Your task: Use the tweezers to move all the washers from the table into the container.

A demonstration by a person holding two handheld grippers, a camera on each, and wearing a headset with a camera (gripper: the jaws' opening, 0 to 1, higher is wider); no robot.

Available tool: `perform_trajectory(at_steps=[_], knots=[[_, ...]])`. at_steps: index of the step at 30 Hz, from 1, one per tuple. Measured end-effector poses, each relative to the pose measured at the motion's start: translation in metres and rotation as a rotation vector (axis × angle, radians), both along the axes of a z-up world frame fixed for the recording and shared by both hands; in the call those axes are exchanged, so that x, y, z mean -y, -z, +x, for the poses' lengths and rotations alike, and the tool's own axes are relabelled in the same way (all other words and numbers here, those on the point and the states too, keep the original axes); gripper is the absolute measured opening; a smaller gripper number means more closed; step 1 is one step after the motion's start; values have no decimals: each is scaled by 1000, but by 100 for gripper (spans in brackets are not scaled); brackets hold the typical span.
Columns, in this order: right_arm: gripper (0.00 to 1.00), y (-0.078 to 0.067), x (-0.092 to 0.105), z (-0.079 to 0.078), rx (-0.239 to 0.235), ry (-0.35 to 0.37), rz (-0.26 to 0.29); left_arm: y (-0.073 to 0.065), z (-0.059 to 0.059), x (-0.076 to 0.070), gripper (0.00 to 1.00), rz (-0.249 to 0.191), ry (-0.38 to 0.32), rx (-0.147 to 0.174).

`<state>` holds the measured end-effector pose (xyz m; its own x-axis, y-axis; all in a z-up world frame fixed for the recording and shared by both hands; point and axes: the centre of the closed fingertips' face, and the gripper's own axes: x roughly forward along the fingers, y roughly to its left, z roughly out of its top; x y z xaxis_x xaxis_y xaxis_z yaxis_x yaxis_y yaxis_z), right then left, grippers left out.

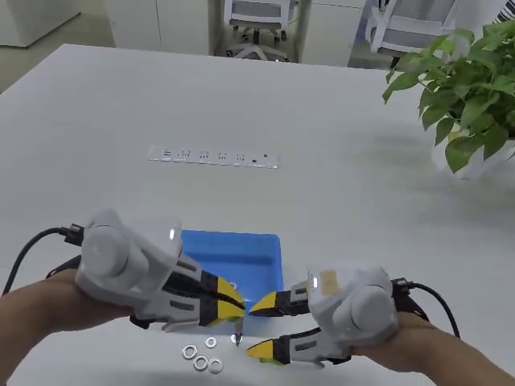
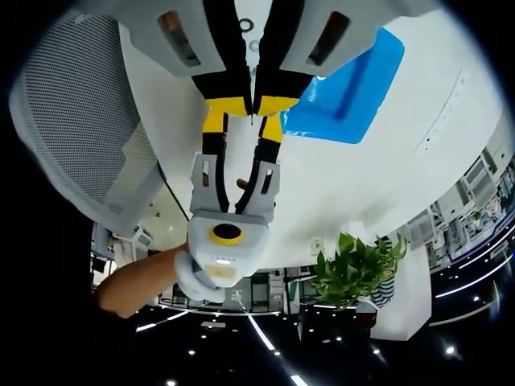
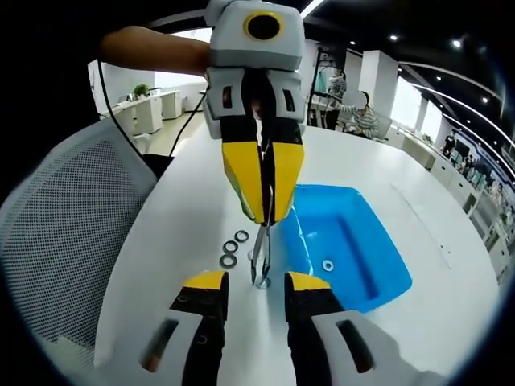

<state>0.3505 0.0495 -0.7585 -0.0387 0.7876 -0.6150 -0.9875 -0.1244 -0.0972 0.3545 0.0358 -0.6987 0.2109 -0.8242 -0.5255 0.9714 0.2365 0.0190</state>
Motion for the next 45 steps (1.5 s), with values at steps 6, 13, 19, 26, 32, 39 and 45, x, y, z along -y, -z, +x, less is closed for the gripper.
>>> perform_trajectory(at_steps=[6, 13, 19, 26, 32, 39, 45], knots=[[25, 5, -8, 2, 18, -33, -17, 1, 0, 0, 5, 4, 8, -3], [18, 10, -12, 2, 32, -61, -37, 2, 0, -1, 5, 9, 17, -6], [13, 9, -15, 1, 27, -84, -44, 2, 0, -2, 5, 17, 20, -7], [10, 10, -15, -1, 34, -95, -46, 3, 1, -3, 5, 23, 17, -4], [9, 10, -14, -1, 18, -82, -41, 3, -1, -1, 5, 19, 18, -6], [8, 11, -14, 0, -10, -50, -30, 3, -1, 0, 6, 22, 18, -9], [7, 10, -13, 0, -29, -22, -20, 3, -1, 1, 6, 22, 18, -9]])
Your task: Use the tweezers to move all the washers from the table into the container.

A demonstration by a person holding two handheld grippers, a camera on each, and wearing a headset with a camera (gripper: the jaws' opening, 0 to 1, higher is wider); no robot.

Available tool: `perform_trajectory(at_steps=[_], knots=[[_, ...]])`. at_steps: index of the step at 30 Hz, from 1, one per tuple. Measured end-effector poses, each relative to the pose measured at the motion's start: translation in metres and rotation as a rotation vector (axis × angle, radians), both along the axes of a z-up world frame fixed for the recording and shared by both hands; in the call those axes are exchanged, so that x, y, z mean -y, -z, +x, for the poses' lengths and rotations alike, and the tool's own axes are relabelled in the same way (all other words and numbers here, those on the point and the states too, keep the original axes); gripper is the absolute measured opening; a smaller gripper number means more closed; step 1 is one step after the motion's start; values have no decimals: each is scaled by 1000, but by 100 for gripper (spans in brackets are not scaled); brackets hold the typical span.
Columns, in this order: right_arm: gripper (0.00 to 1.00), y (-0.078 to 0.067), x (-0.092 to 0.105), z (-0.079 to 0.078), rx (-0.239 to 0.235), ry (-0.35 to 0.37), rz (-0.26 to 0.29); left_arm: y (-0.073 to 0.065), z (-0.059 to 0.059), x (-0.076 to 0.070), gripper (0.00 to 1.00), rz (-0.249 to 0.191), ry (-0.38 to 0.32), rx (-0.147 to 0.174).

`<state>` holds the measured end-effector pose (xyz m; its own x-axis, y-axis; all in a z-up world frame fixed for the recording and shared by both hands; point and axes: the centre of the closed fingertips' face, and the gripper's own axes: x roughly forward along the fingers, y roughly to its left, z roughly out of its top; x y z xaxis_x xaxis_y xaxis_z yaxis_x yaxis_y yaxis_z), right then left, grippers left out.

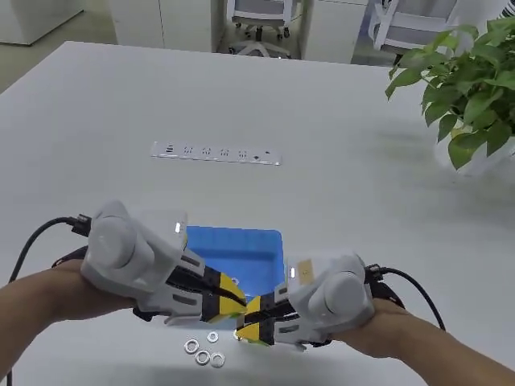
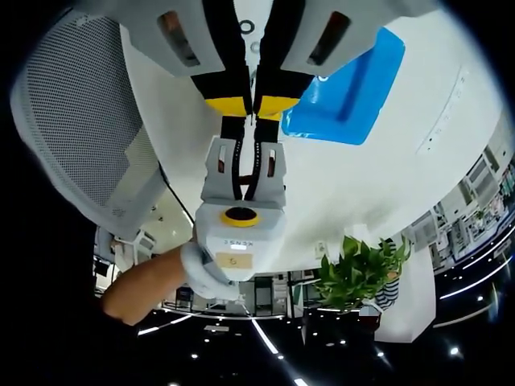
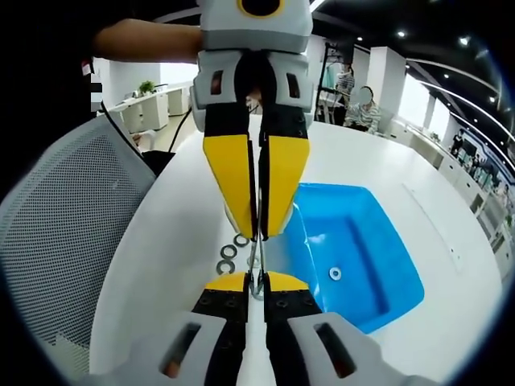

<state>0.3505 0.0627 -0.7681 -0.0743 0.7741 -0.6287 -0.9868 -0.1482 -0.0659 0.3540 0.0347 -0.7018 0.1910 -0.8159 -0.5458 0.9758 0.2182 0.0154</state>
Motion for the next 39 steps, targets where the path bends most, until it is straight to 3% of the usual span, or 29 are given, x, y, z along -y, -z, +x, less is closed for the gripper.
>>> perform_trajectory(at_steps=[10, 17, 19, 22, 23, 39], knots=[[7, -2, 1, 2, 5, 5, 1, -3, 2, -2, 10, -16, -26, 6], [7, -10, 1, 3, 12, 11, 13, -7, 4, -5, 27, -42, -77, -9], [7, -13, 0, 2, 15, 7, 14, -9, 3, -7, 34, -52, -85, 6], [7, -16, 1, 2, 22, 5, 14, -11, 2, -7, 41, -71, -112, -25], [7, -18, 1, 1, 22, 6, 15, -11, 0, -7, 44, -71, -110, -19], [7, -53, 2, 6, 58, 5, 39, -11, -3, -29, 73, -119, -222, -48]])
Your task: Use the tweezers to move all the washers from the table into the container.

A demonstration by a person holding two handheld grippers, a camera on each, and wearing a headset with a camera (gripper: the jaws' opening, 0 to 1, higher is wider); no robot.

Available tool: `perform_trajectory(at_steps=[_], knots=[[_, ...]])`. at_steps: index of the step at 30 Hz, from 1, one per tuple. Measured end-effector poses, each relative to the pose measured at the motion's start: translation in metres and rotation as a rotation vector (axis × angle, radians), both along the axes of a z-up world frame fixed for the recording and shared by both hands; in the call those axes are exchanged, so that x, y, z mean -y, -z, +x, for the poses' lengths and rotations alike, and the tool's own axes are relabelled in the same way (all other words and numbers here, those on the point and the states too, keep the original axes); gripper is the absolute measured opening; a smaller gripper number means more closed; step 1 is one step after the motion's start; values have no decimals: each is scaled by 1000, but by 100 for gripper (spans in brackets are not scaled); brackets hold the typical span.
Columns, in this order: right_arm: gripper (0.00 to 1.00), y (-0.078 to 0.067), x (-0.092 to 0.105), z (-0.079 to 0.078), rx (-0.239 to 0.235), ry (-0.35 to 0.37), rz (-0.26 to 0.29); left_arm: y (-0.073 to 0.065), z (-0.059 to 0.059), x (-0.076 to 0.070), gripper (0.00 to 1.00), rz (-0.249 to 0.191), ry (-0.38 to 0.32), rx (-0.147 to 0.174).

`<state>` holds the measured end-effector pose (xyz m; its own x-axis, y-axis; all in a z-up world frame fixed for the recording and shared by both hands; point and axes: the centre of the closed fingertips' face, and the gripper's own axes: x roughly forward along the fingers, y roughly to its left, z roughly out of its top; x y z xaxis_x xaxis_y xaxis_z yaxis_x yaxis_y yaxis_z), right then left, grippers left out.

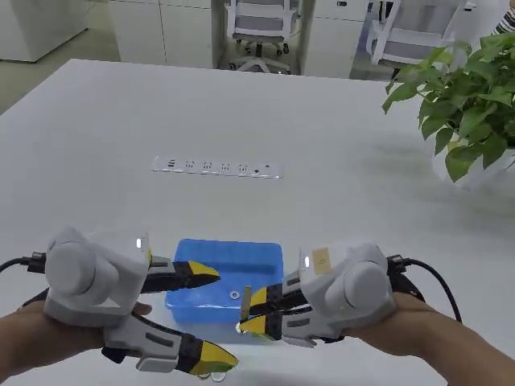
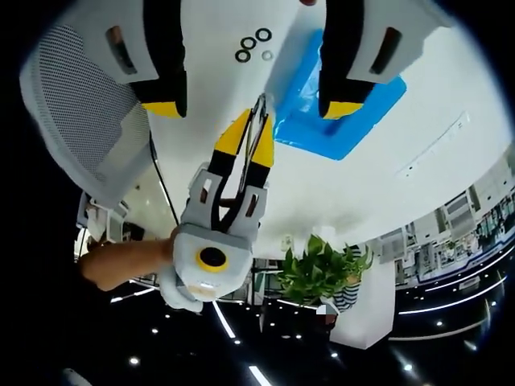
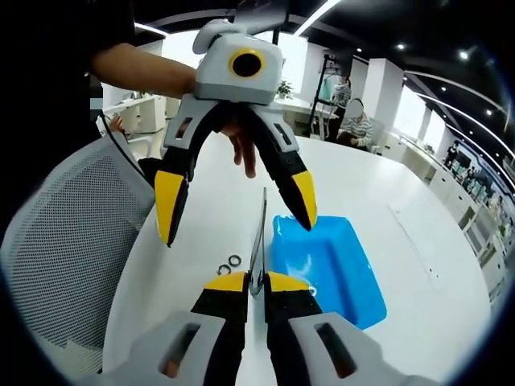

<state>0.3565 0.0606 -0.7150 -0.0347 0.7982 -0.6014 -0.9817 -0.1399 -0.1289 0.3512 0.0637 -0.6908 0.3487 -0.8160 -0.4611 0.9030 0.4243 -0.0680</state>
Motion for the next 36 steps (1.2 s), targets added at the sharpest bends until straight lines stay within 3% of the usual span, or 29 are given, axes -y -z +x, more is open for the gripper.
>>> perform_trajectory(at_steps=[18, 36], knots=[[8, -18, 8, 31, 35, 62, 38, -3, 1, -12, 97, -29, -90, 1], [8, 1, 6, 53, 46, 70, 22, -12, 17, -15, 98, -42, -110, 27]])
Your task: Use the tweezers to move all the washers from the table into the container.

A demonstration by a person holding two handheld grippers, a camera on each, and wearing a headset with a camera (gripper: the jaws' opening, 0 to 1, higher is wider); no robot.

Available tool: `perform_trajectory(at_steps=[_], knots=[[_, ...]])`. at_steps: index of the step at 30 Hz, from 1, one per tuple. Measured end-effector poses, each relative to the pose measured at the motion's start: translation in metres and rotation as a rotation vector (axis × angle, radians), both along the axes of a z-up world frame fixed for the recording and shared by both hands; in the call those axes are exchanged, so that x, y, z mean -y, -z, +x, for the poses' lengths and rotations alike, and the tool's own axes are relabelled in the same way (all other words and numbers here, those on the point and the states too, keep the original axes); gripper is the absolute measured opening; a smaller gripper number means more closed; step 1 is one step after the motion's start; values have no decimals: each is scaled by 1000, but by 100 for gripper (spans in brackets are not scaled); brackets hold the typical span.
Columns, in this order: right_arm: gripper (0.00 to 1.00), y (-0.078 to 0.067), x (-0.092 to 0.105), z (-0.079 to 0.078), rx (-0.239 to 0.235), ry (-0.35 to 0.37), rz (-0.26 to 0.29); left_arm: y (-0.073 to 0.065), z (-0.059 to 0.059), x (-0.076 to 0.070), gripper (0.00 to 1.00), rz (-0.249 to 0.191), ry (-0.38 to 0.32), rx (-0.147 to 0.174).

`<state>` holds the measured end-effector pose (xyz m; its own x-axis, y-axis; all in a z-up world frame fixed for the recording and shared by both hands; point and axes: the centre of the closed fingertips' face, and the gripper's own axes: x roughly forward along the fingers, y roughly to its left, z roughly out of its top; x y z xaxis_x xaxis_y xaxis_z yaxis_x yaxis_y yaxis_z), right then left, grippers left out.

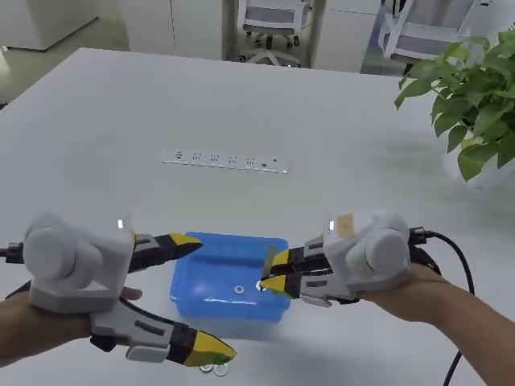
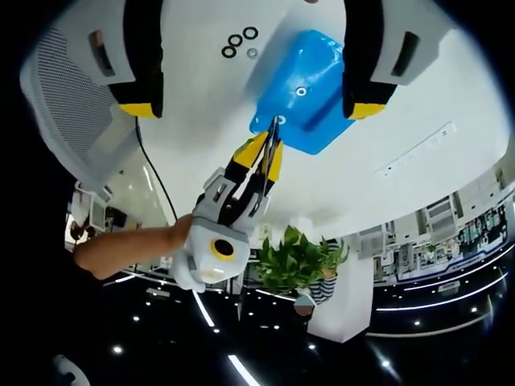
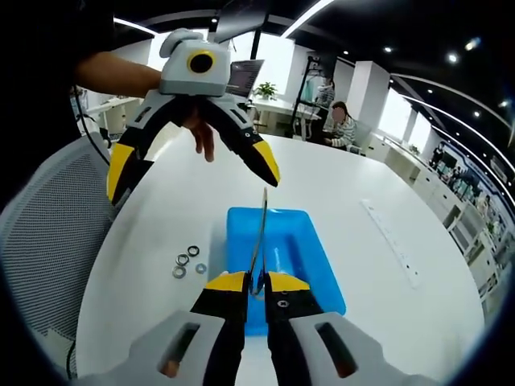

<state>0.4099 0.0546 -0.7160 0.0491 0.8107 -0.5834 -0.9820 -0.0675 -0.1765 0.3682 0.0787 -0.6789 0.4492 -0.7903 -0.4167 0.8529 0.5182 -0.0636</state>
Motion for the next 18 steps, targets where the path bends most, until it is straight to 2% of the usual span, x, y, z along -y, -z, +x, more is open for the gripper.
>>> perform_trajectory(at_steps=[9, 18], knots=[[8, 11, -4, 6, -8, -9, -7, 1, 8, 6, 92, 2, 24, 1], [9, 26, -6, 6, -22, -29, -22, 0, 15, 13, 78, 3, 50, 13]])
